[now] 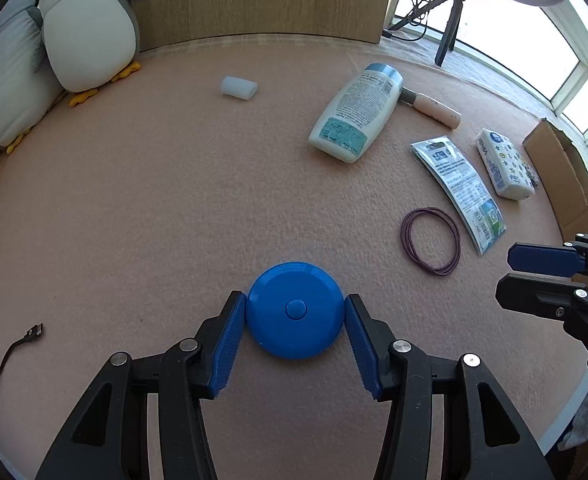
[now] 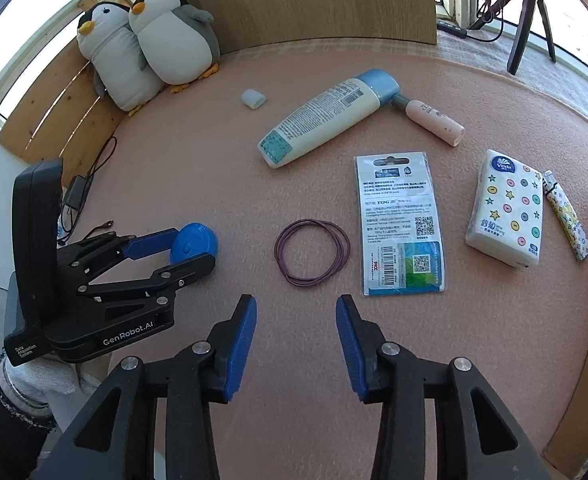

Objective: Organize objects
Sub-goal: 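Lift the tape measure with the left tool while the right tool grasps the purple rubber band, then lower the tape measure and rubber band into the box and open both tools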

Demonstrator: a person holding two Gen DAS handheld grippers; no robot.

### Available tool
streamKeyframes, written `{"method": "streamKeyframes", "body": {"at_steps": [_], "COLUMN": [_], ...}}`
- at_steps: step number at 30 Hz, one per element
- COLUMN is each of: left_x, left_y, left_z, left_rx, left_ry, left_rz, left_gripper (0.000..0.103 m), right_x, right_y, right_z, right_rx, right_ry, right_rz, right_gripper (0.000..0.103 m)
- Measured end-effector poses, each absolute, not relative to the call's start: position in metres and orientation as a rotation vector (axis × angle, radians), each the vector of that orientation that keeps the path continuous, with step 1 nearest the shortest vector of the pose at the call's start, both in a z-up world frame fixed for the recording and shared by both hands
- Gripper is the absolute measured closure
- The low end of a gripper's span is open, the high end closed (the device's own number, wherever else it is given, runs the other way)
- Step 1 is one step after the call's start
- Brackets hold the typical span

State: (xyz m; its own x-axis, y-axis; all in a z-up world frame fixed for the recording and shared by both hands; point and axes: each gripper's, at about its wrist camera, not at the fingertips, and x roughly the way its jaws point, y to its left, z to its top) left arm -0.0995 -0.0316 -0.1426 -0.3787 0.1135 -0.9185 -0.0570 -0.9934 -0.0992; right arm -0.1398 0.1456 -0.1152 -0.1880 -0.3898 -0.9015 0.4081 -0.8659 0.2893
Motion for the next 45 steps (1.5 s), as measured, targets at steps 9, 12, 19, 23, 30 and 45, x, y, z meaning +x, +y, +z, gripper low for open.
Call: {"method": "streamKeyframes", "body": {"at_steps": [9, 12, 19, 23, 30, 45], "left_x": [-0.090, -0.086, -0.079, -0.077, -0.072, -0.064], "left_y": [-0.056, -0.056, -0.054, -0.051, -0.049, 0.003], "left_z": [-0.139, -0.138, -0.145, -0.143, -0.143, -0.114], "left_rx": [-1.704, -1.694, -1.699, -1.678, -1.663, -1.566], "left_ry": [-0.161, -0.138, -0.119, -0.105, -0.156, -0.182], "left_rz": [2.535, 2.534, 2.530, 2.547, 2.555, 2.508], "left_gripper": [0.043, 0.042, 0.042, 0.050, 0.050, 0.050], "right_x": [-0.154, -0.153, -0.138, -0.133, -0.118, -0.095], "right_y": [0.096, 0.087, 0.075, 0.078, 0.098, 0.195], "right_z": [-0.142, -0.146, -0.148, -0.148, -0.144, -0.084], "right_rx": [1.589, 1.577, 1.542, 1.552, 1.584, 1.501], "right_ry": [0.304, 0.404, 0.562, 0.515, 0.327, -0.102], "right_rz": [-2.054, -2.072, -2.053, -2.046, -2.029, -2.140], "right_gripper": [0.072, 0.076, 0.099, 0.099, 0.099, 0.099]}}
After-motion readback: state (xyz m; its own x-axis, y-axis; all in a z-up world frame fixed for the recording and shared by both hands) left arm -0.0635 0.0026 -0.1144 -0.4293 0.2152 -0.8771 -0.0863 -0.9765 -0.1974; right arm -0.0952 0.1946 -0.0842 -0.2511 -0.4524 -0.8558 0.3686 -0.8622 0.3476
